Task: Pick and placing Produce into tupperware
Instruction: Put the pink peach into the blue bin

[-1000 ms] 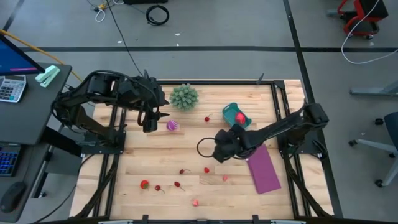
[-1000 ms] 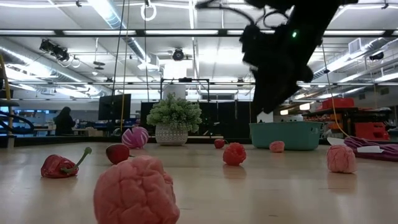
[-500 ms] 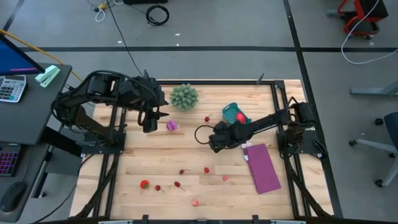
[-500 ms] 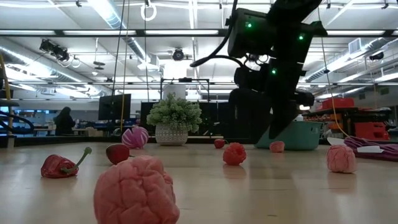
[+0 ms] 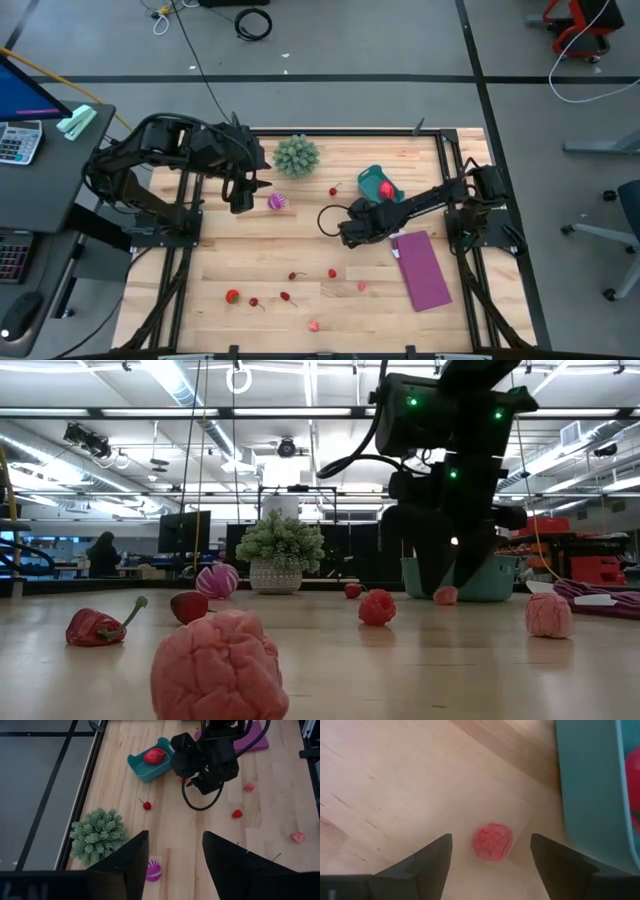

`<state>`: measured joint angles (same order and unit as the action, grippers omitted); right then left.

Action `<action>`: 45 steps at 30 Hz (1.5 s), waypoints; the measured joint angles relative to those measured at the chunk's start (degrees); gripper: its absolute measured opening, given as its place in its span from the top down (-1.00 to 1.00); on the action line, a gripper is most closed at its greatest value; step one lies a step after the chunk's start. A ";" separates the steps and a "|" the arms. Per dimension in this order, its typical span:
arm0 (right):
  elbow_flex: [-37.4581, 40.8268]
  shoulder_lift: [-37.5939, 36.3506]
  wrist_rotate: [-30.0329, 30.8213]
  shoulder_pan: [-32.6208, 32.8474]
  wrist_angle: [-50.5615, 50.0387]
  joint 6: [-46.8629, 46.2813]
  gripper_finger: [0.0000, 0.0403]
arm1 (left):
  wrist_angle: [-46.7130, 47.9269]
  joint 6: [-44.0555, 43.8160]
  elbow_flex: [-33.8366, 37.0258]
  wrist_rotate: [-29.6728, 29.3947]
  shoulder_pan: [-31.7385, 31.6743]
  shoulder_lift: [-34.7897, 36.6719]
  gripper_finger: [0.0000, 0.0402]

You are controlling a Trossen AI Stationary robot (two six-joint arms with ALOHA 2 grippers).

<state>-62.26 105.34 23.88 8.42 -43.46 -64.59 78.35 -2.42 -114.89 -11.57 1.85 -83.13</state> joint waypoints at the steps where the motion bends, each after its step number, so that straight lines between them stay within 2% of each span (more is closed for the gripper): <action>1: 0.00 0.00 0.00 0.00 -0.02 -0.59 -0.39 | 0.00 -0.16 0.01 0.00 0.00 0.00 0.04; 17: -0.07 2.63 -0.55 0.05 1.97 -3.38 -0.05 | -0.04 -1.43 -0.05 0.02 0.02 0.00 0.09; 28: -0.07 2.60 -1.29 0.02 2.28 -2.99 0.32 | -0.05 -1.41 -0.05 0.01 0.02 0.00 0.10; 33: 0.08 2.10 -0.22 0.05 2.37 -0.33 0.42 | -0.05 -1.39 -0.05 0.01 0.02 0.00 0.12; 39: -1.01 -3.89 3.84 -0.15 2.34 4.38 0.44 | -0.07 -1.37 -0.05 0.00 0.02 0.00 0.10; 45: -1.09 -14.43 8.26 -2.83 -0.85 9.76 0.44 | -0.07 -1.37 -0.05 0.01 0.02 0.00 0.12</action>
<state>-63.35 90.91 32.14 5.59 -44.31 -54.83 78.28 -3.79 -114.93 -11.57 1.87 -83.13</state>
